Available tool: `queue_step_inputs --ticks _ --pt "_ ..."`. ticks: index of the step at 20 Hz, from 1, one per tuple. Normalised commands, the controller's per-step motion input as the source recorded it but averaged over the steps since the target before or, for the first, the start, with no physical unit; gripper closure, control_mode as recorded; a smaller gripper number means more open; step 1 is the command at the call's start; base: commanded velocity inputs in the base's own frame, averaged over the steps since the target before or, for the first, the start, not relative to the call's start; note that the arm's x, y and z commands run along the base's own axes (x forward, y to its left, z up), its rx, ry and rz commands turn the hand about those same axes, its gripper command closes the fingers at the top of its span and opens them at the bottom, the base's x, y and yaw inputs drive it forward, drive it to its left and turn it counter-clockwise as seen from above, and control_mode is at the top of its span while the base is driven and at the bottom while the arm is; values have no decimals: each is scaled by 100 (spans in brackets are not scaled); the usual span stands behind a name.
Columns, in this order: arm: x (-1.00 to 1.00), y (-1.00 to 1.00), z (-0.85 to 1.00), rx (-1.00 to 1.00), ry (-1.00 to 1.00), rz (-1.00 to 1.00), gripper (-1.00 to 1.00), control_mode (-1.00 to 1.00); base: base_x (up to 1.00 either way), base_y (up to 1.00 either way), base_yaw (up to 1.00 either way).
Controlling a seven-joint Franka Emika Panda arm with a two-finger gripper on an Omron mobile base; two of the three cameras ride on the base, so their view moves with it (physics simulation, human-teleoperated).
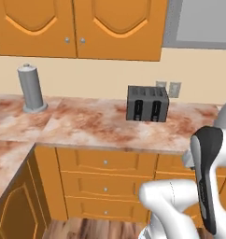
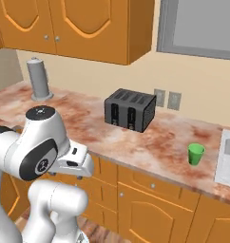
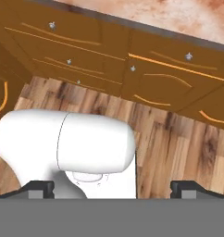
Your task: Pick the cup and bowl from the counter and place them on the counter next to the sink.
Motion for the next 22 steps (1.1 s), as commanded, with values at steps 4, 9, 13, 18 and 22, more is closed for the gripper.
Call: queue_step_inputs --ticks 4,9,13,18,22 --pt "0 0 0 0 0 0 -100 100 -25 13 54" --pt "0 0 0 0 0 0 -100 100 -31 24 53" --pt "0 0 0 0 0 0 -100 100 -57 44 52" --pt "0 0 0 0 0 0 -100 100 -72 58 53" --pt "0 0 0 0 0 0 -100 100 -26 24 60"
